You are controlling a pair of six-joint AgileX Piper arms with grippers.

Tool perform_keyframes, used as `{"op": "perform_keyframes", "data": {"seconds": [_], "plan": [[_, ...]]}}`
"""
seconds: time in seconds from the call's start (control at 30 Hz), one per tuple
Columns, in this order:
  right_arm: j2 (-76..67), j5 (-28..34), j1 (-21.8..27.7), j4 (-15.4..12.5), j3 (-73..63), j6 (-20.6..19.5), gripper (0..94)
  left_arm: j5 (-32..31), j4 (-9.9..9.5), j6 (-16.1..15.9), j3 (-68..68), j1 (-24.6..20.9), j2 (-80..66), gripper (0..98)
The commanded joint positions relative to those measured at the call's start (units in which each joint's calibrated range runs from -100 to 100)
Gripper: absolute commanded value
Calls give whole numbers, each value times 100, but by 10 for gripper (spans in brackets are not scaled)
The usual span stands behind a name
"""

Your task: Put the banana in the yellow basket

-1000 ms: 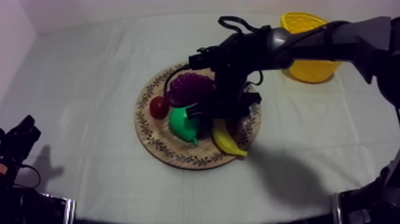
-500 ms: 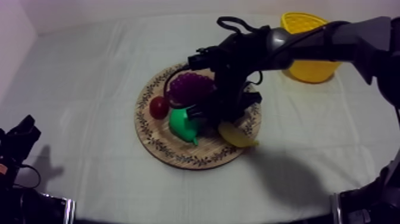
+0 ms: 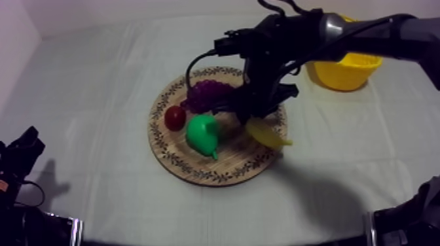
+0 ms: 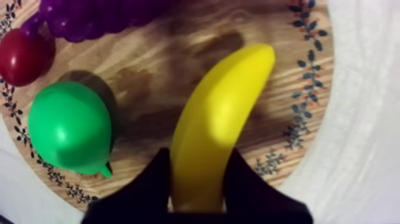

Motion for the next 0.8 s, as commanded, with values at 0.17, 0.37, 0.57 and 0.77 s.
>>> {"op": "perform_keyframes", "data": {"seconds": [0.17,0.37,0.57,0.77], "plan": [[-406,246,67,223,48,-48,135,0,3,2,-1,2,-5,1],[-810,430,131,430,93,-87,143,0,3,2,-1,2,-5,1],[-1321,553,233,731,145,-186,155,0,3,2,-1,2,-5,1],[-1689,727,403,934,62,-169,157,0,3,1,-1,2,-5,1]]}}
